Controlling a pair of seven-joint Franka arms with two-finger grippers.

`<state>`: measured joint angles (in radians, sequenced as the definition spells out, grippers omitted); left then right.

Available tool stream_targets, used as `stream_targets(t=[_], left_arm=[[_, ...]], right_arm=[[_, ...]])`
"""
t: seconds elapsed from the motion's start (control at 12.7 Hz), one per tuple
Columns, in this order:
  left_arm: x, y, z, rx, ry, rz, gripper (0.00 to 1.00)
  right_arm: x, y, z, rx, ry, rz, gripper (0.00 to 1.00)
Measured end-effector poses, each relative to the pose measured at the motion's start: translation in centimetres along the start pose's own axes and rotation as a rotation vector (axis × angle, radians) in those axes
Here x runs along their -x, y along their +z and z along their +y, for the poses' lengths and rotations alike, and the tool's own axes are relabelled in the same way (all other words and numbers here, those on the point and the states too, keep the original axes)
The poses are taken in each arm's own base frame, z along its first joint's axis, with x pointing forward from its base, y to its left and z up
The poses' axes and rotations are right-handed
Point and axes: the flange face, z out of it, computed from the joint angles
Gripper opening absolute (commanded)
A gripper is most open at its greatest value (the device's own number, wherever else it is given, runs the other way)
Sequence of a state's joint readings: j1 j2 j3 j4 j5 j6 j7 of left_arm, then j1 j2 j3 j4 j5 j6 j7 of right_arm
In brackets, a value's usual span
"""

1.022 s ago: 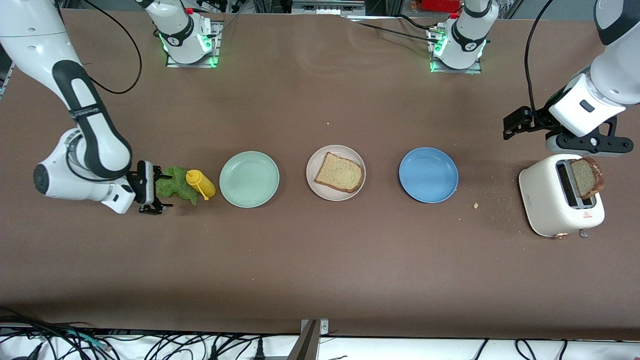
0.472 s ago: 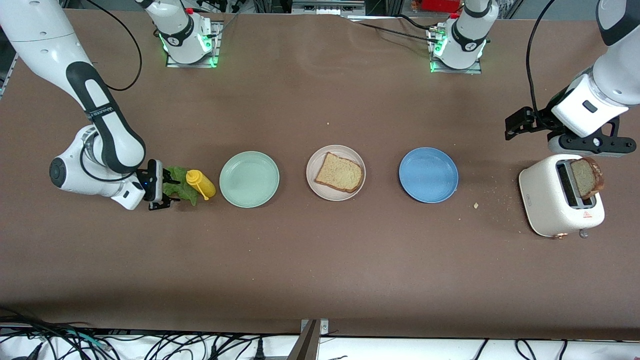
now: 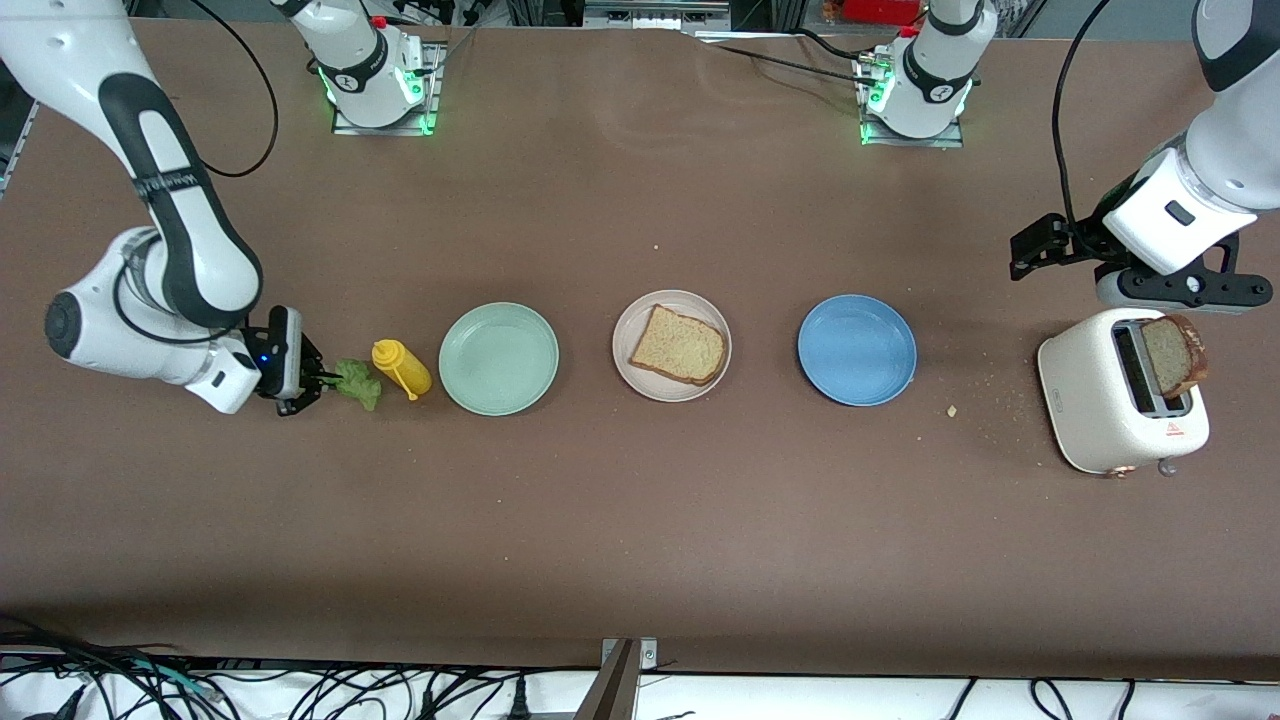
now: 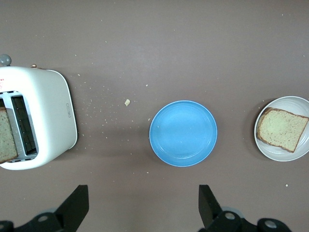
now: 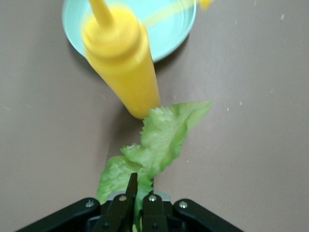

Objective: Make sandwich in beige plate with both arms
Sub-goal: 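Lift the lettuce leaf with the right gripper and carry it over the toast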

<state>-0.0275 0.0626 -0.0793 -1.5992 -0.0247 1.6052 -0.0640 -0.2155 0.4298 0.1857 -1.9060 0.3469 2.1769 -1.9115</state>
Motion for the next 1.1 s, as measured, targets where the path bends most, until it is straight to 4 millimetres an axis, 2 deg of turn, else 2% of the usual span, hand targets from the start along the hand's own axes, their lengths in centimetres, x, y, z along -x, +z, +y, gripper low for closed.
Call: stream_targets(t=[0.47, 0.63, 0.71, 0.79, 1.1], left_arm=[[0.0, 0.0, -0.1, 0.000, -0.001, 0.000, 1.00], [0.0, 0.0, -0.1, 0.000, -0.001, 0.000, 1.00], [0.0, 0.0, 0.0, 0.000, -0.002, 0.000, 1.00], [0.0, 0.0, 0.0, 0.000, -0.003, 0.000, 1.00], [0.0, 0.0, 0.0, 0.000, -0.004, 0.000, 1.00]], right_arm=[[-5.9, -12.5, -3.1, -0.127, 0.097, 0.015, 0.00], [-9.4, -14.7, -3.2, -0.136, 0.142, -0.008, 0.00], [-12.0, -14.6, -3.0, -0.139, 0.170, -0.021, 0.00], [-14.9, -13.6, -2.9, -0.152, 0.202, -0.036, 0.00], [-27.7, -6.4, -2.0, -0.137, 0.356, -0.096, 0.00]])
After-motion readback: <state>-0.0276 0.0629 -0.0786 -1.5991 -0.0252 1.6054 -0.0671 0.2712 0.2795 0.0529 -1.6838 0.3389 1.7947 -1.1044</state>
